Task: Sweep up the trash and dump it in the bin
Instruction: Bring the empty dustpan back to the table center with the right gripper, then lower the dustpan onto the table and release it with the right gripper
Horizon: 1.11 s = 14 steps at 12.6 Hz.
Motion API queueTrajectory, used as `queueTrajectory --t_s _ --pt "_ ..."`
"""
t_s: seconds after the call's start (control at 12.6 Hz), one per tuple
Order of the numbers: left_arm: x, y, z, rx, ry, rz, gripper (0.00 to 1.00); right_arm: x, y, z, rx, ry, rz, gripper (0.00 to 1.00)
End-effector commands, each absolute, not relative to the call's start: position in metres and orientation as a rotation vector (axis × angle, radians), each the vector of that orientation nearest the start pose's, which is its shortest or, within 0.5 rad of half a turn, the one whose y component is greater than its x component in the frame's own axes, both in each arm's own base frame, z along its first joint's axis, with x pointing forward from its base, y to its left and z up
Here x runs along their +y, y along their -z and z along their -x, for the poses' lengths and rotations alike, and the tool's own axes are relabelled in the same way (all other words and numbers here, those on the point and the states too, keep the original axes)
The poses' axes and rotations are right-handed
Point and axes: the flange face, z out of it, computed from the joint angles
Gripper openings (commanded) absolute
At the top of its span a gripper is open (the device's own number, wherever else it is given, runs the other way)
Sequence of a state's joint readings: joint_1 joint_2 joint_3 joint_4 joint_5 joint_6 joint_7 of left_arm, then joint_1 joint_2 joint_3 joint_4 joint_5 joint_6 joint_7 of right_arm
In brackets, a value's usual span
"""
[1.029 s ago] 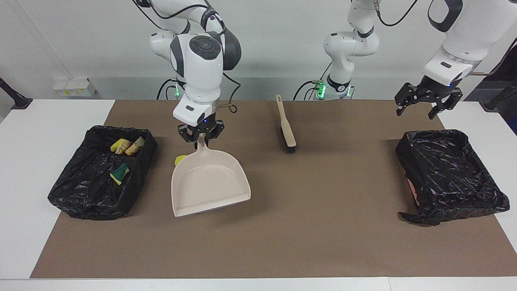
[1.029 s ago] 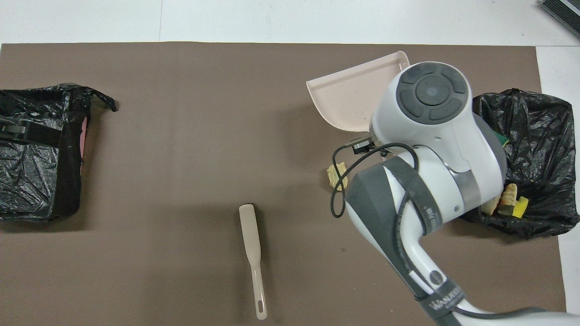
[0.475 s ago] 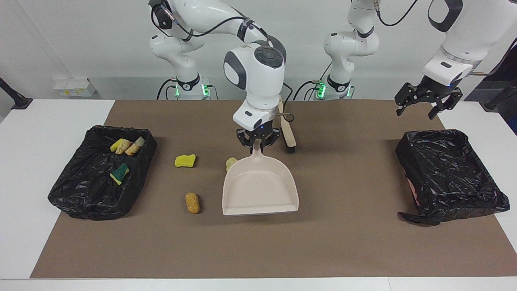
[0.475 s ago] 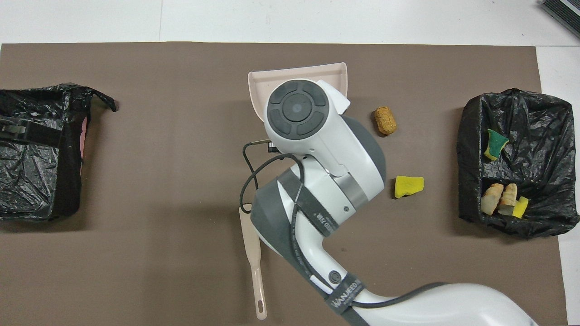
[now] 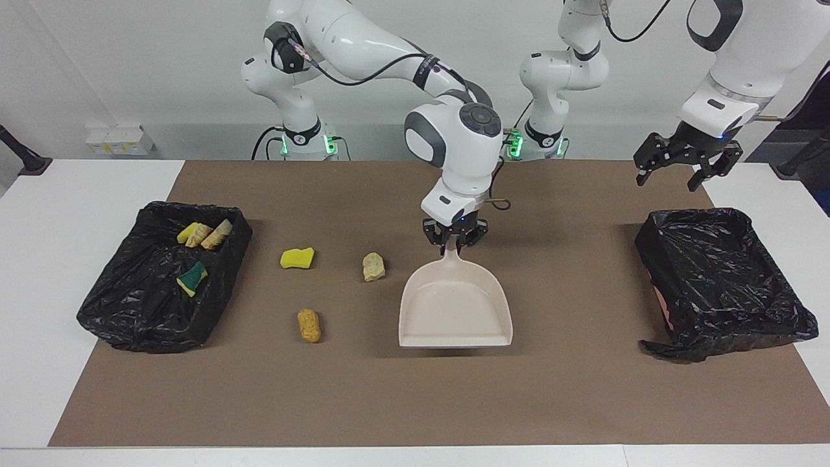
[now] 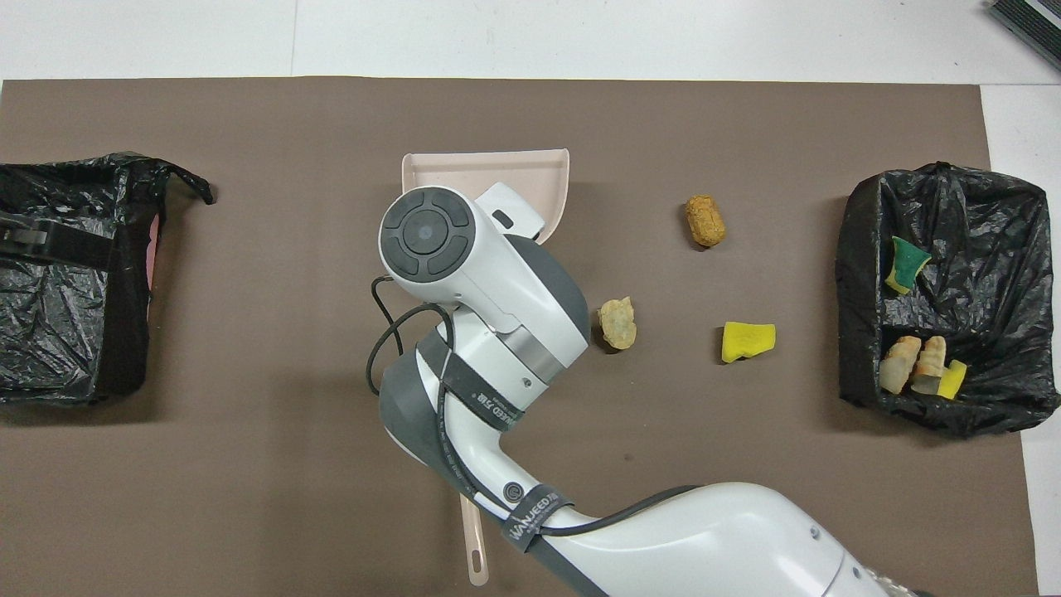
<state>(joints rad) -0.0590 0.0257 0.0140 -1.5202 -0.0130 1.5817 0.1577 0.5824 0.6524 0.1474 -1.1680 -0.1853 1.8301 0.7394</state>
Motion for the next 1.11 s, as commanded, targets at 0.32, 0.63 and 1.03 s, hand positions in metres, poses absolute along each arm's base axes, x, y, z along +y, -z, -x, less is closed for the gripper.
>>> queueTrajectory --t_s 0.32,0.63,1.03 --pt "-0.024 -0.637 -0.556 0.324 0.057 3.119 1.00 0.496 -0.389 -0.574 0.031 0.106 3.118 0.00" --pt "-0.024 -0.637 -0.556 0.322 0.057 3.119 1.00 0.491 -0.380 -0.577 0.046 0.089 3.118 0.08" --pt "-0.024 -0.637 -0.556 0.322 0.057 3.119 1.00 0.485 -0.367 -0.581 0.030 0.083 3.117 0.11"
